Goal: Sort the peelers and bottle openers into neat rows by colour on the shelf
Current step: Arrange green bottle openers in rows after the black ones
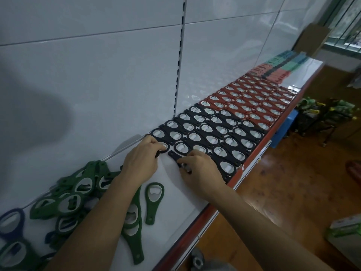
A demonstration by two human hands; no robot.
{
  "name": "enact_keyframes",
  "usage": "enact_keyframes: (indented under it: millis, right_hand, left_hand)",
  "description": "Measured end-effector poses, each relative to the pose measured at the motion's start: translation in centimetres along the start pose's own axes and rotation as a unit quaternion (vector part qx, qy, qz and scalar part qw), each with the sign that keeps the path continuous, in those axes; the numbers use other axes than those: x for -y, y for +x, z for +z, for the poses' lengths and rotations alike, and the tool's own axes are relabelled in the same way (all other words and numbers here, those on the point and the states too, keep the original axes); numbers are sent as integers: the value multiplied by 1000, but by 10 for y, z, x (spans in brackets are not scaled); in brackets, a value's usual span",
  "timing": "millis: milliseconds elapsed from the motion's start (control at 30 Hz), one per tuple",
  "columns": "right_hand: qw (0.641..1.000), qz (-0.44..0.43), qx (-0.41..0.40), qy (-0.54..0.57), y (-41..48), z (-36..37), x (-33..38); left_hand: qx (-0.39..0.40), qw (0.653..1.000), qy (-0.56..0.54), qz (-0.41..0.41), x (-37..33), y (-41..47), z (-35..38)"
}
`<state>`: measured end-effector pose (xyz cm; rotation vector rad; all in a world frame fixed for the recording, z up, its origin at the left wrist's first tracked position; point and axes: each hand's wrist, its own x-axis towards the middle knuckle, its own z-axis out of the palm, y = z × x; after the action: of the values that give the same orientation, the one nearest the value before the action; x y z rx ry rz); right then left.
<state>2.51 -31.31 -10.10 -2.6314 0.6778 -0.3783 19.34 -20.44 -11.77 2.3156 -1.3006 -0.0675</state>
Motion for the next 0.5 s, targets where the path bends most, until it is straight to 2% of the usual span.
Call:
enact_keyframes:
  millis: [333, 400, 467, 500]
  right_hand:
    - [999, -12, -23, 25, 2, 11, -4]
    - [999, -11, -32, 36, 1, 12, -5]
    - [994, -13, -79, 71, -1, 10, -3]
    - [990, -19, -108, 93, -1, 8, 0]
  left_hand:
    - [1, 1000, -12, 1, 1, 1, 2]
    - [-21, 999, -26, -10, -4, 1, -3]
    - [-73, 991, -112, -33, -14, 2, -14]
    - [-95, 973, -205, -53, -21, 3, -20]
